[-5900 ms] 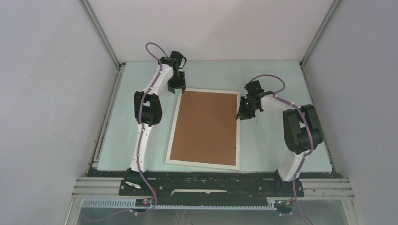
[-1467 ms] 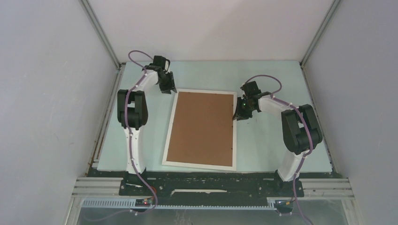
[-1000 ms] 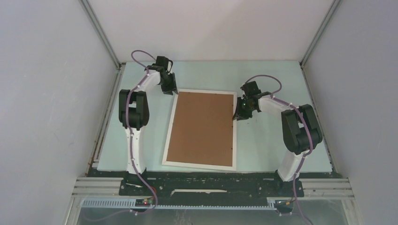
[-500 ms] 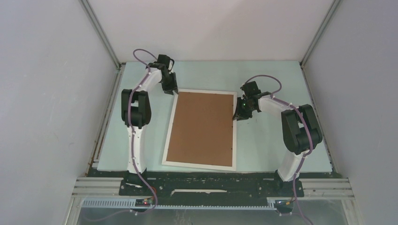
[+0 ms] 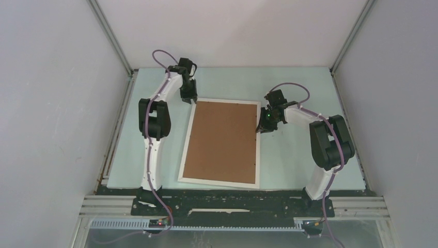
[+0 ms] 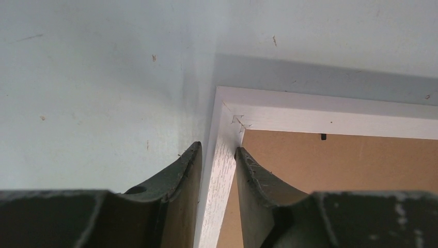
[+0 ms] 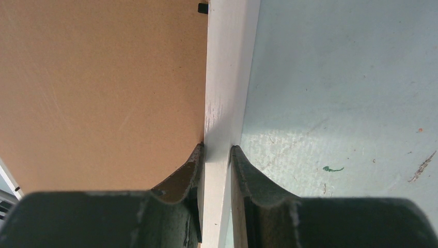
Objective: Put the photo into the frame
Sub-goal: Install the photo frame at the center of the board.
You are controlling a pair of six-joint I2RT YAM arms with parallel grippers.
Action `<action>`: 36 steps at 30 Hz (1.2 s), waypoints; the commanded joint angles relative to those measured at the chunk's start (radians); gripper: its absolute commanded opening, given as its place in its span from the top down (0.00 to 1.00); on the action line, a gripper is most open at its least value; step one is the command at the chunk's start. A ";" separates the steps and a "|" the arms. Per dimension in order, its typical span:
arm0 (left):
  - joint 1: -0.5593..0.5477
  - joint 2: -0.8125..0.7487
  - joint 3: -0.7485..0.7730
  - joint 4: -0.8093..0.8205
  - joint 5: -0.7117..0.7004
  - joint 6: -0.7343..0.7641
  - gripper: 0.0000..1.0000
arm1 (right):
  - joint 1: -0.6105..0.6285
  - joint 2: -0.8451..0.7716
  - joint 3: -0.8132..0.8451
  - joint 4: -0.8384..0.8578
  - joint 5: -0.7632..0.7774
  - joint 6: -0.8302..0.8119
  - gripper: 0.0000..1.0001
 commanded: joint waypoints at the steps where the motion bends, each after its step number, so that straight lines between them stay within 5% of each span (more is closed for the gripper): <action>1: -0.021 0.060 0.065 0.000 -0.035 0.019 0.62 | 0.020 -0.007 0.009 0.035 -0.060 -0.008 0.74; 36: -0.105 0.213 0.340 -0.182 -0.078 0.078 0.38 | 0.019 -0.015 0.009 0.030 -0.054 -0.011 0.74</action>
